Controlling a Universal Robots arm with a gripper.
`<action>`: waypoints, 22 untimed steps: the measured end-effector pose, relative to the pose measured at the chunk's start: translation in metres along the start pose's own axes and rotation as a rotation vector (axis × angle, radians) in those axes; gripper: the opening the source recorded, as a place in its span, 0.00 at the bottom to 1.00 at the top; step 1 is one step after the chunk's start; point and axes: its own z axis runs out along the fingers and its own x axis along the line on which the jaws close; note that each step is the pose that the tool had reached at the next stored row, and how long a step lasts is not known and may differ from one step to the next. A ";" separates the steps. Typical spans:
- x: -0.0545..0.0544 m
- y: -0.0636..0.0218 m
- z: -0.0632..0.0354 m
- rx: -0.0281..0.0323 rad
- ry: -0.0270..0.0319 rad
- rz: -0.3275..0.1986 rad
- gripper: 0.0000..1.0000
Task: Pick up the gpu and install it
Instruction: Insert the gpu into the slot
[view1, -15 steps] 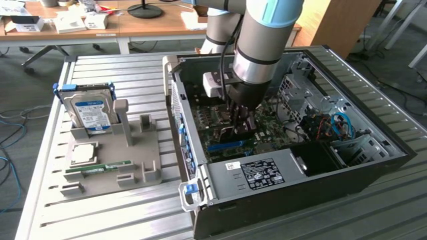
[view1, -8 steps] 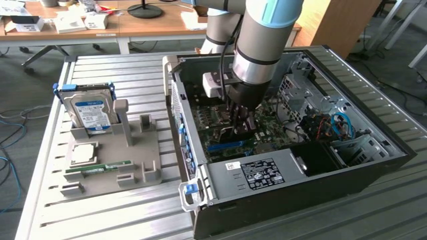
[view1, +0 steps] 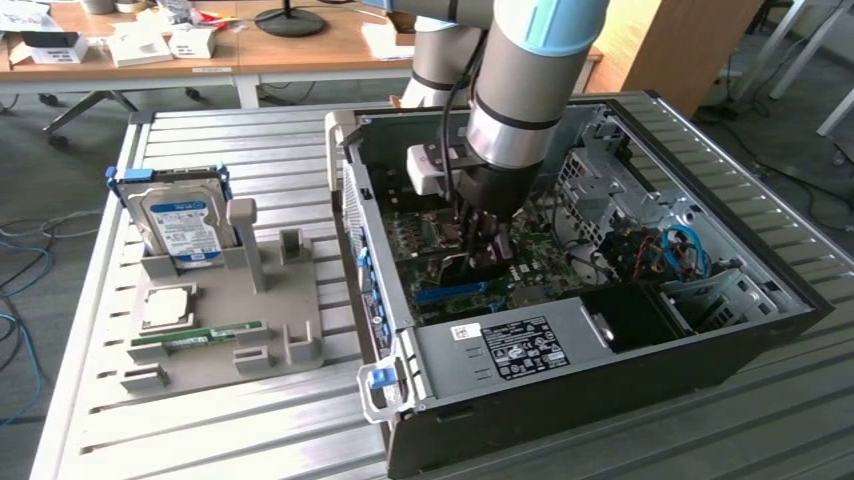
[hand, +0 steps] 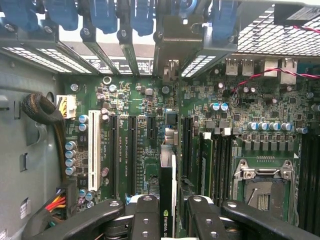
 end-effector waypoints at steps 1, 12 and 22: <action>0.000 -0.0001 0.0000 0.0000 0.0000 0.000 0.26; 0.000 -0.0002 0.0024 0.0000 0.0000 0.000 0.26; 0.001 0.0000 0.0040 0.0000 -0.0002 0.000 0.26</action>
